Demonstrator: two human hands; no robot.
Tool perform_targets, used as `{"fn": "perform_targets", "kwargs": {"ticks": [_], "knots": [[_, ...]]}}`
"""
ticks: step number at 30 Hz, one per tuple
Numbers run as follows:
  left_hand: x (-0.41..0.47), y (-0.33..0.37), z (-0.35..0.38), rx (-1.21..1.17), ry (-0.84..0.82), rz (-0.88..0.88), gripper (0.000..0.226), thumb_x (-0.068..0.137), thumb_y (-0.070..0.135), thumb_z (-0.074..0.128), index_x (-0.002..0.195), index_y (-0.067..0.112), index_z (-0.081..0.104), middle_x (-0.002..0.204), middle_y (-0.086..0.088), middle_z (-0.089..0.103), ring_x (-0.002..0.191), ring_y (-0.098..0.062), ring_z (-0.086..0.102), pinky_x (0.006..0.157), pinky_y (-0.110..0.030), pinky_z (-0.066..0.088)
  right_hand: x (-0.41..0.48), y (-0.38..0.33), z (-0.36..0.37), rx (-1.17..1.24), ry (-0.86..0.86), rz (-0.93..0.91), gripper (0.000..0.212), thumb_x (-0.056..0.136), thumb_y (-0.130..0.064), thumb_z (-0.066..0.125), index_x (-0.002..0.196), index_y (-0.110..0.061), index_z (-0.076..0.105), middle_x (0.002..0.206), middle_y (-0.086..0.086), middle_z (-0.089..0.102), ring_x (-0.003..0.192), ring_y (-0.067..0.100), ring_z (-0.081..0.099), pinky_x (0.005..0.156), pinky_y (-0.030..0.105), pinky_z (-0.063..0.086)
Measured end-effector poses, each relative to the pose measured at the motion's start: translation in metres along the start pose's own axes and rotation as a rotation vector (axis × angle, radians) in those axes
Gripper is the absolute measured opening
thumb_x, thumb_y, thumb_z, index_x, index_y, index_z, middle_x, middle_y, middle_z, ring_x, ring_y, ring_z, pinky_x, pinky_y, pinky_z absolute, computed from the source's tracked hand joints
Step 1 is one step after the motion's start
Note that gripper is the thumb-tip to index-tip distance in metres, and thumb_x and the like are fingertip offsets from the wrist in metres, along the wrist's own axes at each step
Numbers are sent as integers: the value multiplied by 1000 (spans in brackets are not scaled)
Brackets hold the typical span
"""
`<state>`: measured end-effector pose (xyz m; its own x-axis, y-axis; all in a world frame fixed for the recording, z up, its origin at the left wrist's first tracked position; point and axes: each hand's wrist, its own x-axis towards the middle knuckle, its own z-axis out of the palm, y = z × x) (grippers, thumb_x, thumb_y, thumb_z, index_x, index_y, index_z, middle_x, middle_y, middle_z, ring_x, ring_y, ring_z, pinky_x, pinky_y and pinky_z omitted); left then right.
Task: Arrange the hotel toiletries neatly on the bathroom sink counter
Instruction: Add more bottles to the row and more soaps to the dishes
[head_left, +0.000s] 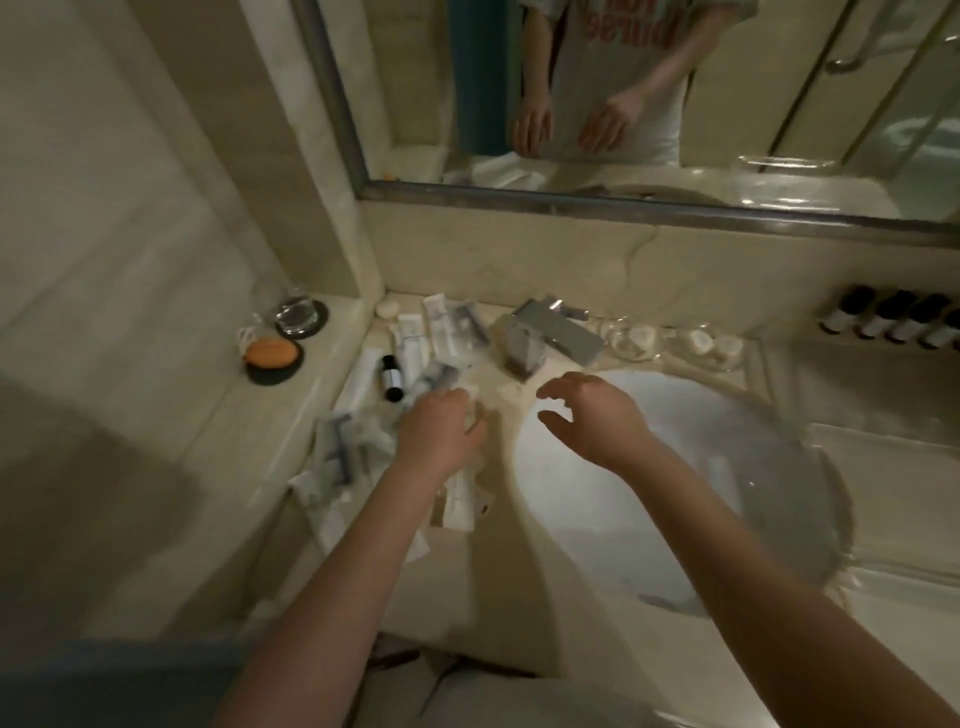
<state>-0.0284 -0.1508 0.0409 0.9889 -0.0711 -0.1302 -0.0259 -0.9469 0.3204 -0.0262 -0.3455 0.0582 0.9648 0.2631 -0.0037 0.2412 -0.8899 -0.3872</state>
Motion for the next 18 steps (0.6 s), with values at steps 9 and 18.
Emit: {"fn": "perform_targets", "kwargs": {"ticks": [9, 18], "knots": [[6, -127, -14, -61, -51, -307, 48, 90, 36, 53, 130, 10, 49, 130, -14, 50, 120, -32, 48, 99, -41, 43, 77, -69, 52, 0, -203, -137, 43, 88, -30, 58, 130, -22, 50, 122, 4, 61, 104, 23, 60, 82, 30, 47], [89, -145, -6, -171, -125, -404, 43, 91, 37, 51, 123, 8, 54, 125, -14, 55, 114, -31, 53, 92, -38, 43, 167, -85, 62, -48, -269, -116, 37, 91, -31, 54, 126, -20, 52, 123, 3, 60, 104, 21, 59, 83, 34, 51]]}}
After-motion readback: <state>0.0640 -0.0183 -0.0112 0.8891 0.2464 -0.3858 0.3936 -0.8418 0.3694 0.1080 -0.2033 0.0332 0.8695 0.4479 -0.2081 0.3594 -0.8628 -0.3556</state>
